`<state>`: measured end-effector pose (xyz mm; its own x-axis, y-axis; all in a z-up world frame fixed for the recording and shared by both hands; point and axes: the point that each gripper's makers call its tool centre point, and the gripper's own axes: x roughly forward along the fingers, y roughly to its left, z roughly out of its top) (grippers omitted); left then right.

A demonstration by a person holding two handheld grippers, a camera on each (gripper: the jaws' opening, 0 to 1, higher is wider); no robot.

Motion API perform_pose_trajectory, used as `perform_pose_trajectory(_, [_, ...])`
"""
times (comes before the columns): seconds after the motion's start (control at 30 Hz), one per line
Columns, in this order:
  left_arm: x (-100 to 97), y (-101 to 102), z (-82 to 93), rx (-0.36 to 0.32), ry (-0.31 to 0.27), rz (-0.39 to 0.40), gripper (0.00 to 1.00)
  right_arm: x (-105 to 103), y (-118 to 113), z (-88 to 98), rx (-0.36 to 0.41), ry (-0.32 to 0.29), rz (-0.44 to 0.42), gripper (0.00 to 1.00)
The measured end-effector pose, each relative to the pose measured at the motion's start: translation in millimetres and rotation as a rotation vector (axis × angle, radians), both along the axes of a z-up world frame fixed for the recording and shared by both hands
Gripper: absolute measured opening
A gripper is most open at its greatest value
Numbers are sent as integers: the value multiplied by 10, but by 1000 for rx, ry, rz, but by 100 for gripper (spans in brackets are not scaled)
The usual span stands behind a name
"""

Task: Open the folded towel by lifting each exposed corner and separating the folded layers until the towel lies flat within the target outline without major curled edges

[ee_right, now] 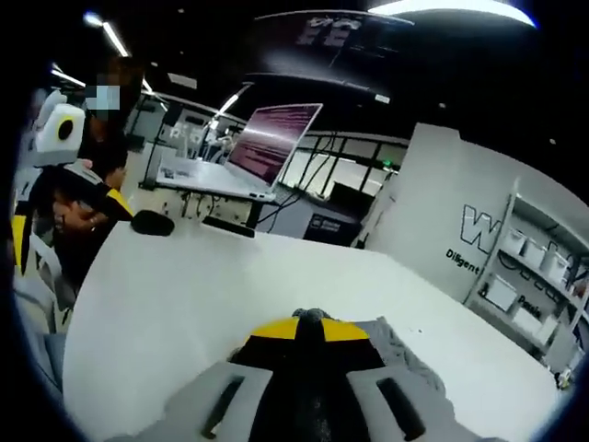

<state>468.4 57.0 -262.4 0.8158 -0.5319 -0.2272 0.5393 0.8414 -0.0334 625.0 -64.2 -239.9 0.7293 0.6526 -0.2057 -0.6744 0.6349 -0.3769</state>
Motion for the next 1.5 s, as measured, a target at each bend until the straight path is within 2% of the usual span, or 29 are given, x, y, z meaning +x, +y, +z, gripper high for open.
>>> perform_pose_trajectory(0.23, [2, -24, 4, -8, -1, -8, 99, 16, -188, 151, 22, -28, -36, 1])
perform_pose_trajectory(0.73, [5, -41, -4, -21, 0, -18, 99, -10, -604, 328, 101, -63, -123, 1])
perform_pose_trajectory(0.8, [13, -45, 0, -22, 0, -18, 99, -15, -719, 352, 120, -64, -144, 1])
perform_pose_trajectory(1.17, [46, -97, 15, -20, -4, -30, 99, -57, -1107, 397, 186, -72, -223, 1])
perform_pose_trajectory(1.5, [72, -129, -5, -21, 2, -40, 99, -92, -1462, 354, 250, -64, -301, 1])
